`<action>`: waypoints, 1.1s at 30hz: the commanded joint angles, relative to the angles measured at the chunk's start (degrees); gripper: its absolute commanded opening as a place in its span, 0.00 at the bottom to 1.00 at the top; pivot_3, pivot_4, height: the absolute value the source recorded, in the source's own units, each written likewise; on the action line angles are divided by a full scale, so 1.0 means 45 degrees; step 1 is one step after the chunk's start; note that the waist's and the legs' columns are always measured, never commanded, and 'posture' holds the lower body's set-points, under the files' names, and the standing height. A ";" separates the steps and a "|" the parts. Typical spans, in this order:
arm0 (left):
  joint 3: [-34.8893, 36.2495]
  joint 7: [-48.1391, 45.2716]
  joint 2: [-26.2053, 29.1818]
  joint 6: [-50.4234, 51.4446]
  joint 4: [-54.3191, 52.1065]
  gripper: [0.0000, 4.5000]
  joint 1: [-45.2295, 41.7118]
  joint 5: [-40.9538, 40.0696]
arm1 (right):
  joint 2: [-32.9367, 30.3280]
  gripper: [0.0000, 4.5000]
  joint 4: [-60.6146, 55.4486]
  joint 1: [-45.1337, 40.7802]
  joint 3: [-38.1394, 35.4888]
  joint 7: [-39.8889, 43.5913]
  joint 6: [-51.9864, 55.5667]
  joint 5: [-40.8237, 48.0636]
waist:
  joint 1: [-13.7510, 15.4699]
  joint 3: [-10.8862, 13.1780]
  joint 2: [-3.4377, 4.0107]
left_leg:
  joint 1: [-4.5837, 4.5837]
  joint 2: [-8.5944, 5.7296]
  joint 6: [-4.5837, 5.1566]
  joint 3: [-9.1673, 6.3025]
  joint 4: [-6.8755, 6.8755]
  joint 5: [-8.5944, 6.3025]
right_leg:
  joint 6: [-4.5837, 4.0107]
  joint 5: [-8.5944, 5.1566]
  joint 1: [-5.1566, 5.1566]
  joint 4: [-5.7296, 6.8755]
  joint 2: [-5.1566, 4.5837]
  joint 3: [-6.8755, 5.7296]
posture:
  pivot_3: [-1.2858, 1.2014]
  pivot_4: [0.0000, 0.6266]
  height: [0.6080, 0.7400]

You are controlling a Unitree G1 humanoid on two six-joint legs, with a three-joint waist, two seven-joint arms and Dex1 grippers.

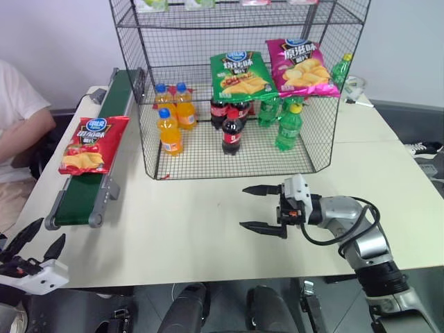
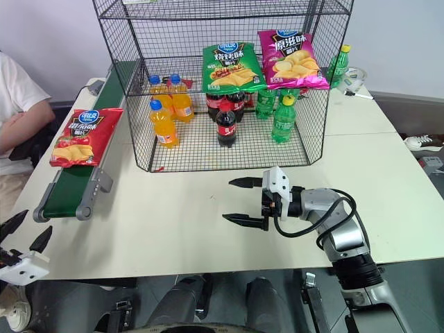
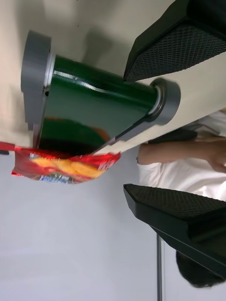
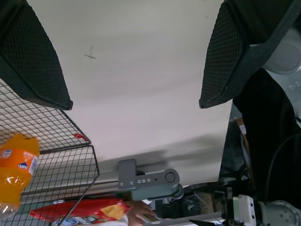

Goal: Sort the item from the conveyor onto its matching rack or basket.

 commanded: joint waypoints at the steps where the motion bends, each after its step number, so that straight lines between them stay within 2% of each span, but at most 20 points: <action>1: -0.0209 0.0258 0.0184 0.0164 -0.0093 0.79 0.0005 -0.0162 | 0.0087 1.00 -0.0395 -0.0184 -0.0040 -0.0041 -0.0064 0.0142 | -0.0014 0.0000 0.0000 | 0.0001 0.0000 0.0000 0.0000 0.0000 0.0000 | 0.0000 0.0000 0.0001 0.0000 0.0000 0.0000 | 0.52 0.24 1.00; 33: -0.0864 0.0650 0.0405 0.0788 0.0136 0.79 -0.0173 -0.0497 | 0.0043 1.00 -0.0499 -0.0188 0.0040 -0.0413 -0.0106 0.0000 | -0.0019 -0.0002 -0.0004 | 0.0004 0.0000 0.0001 0.0001 0.0004 0.0001 | 0.0006 0.0004 -0.0001 0.0007 0.0003 0.0000 | 0.52 0.24 1.00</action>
